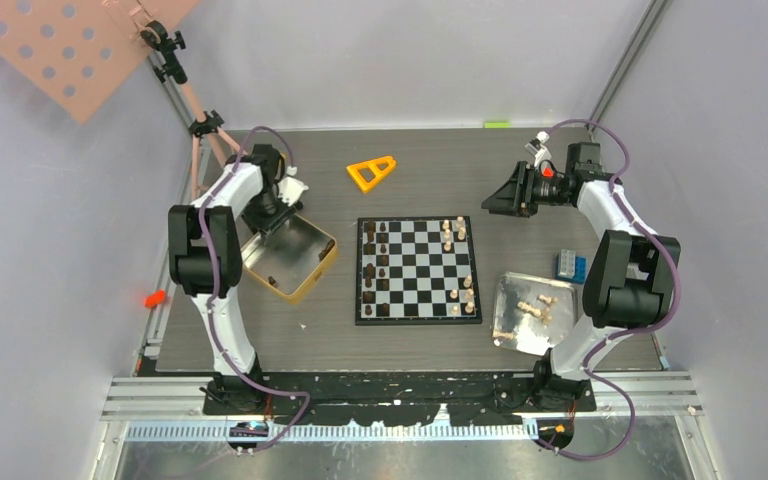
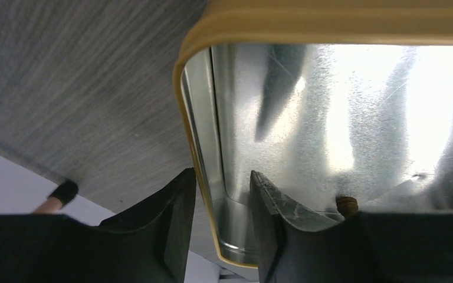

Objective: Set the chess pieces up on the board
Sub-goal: Adjust the storage box at the center of the board.

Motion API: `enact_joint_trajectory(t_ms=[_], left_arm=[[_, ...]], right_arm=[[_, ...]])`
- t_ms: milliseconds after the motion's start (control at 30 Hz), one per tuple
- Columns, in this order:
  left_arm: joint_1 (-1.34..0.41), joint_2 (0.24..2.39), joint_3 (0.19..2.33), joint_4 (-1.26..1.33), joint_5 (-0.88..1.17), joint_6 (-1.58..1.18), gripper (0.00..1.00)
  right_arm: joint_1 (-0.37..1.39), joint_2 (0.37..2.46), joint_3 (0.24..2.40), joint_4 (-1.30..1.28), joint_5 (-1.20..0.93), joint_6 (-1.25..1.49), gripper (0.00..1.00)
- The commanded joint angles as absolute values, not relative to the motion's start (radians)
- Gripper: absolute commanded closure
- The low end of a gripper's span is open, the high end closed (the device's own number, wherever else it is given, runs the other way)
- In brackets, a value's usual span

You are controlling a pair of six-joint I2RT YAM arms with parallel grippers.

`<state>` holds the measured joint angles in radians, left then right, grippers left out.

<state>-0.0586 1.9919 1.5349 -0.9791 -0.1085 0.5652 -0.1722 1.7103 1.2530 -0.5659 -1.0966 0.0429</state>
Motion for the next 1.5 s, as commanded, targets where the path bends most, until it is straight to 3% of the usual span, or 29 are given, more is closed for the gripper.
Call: enact_joint_trajectory(t_ms=[0, 333, 533, 900, 1200, 1333, 1467], left_arm=[[-0.057, 1.995, 1.617, -0.990, -0.031, 0.679, 0.63], [-0.124, 2.051, 1.694, -1.082, -0.004, 0.921, 0.88], [-0.180, 2.089, 1.741, -1.107, -0.007, 1.004, 0.98], [-0.277, 1.994, 1.639, -1.062, 0.028, 1.097, 1.00], [-0.265, 1.898, 1.591, -0.944, -0.018, 0.977, 0.66], [-0.198, 1.842, 1.600, -0.959, 0.072, 0.823, 0.46], [-0.116, 1.782, 1.560, -1.045, 0.206, 0.729, 0.41]], right_arm=[[-0.180, 1.700, 1.297, -0.572, -1.100, 0.019, 0.47], [-0.183, 1.736, 1.312, -0.593, -1.083, 0.005, 0.47], [-0.182, 1.748, 1.318, -0.607, -1.075, 0.005, 0.48], [-0.183, 1.769, 1.328, -0.616, -1.066, -0.023, 0.48], [-0.184, 1.767, 1.331, -0.623, -1.065, -0.025, 0.49], [-0.184, 1.758, 1.329, -0.623, -1.065, -0.023, 0.49], [-0.184, 1.754, 1.330, -0.623, -1.068, -0.022, 0.49]])
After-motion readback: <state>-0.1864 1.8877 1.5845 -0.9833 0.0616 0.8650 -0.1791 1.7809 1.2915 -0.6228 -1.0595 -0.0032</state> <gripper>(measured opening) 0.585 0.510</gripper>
